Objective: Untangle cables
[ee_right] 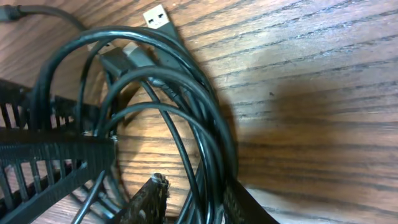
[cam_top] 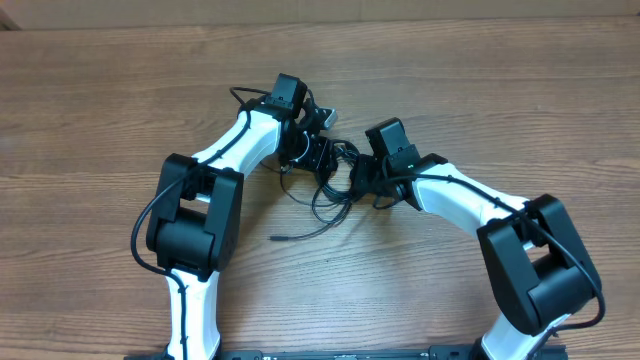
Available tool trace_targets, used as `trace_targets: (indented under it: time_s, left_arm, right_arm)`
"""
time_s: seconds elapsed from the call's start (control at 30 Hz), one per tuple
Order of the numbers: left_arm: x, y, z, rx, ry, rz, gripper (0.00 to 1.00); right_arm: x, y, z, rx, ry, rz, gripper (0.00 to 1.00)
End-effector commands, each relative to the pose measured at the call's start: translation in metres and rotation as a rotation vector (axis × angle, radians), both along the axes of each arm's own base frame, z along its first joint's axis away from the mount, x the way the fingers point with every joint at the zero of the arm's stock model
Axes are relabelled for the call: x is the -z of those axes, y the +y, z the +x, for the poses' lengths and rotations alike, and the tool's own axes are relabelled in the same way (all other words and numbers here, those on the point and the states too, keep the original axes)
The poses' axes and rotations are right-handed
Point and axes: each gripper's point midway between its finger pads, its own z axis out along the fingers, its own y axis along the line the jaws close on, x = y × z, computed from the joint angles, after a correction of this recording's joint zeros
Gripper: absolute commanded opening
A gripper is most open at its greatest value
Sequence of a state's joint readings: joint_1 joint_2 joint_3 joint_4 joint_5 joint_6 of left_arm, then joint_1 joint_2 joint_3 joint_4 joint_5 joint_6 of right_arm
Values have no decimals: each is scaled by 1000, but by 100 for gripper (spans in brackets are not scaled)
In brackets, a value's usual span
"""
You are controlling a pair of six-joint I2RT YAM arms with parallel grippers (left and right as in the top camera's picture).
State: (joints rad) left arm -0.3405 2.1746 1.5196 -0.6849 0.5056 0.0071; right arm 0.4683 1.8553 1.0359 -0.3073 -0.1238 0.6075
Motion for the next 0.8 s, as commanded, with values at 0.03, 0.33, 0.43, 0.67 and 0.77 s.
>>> trace_targets:
  time_s: [0.03, 0.33, 0.43, 0.67, 0.77]
  left_arm:
    - [10, -3, -4, 22, 20, -2, 39]
    - [10, -3, -4, 22, 19, -2, 35]
    - [10, -3, -4, 22, 19, -2, 30]
    - [15, 7, -1, 7, 0, 66, 18]
    - [17, 10, 0, 4, -3, 84, 18]
  right_arm:
    - [0, 3, 5, 14, -11, 4, 29]
    - [-1, 9, 2, -5, 5, 35, 8]
    - [-2, 12, 0, -16, 14, 52, 9]
    - [2, 10, -2, -9, 22, 32, 27]
    - [3, 10, -1, -9, 20, 32, 32]
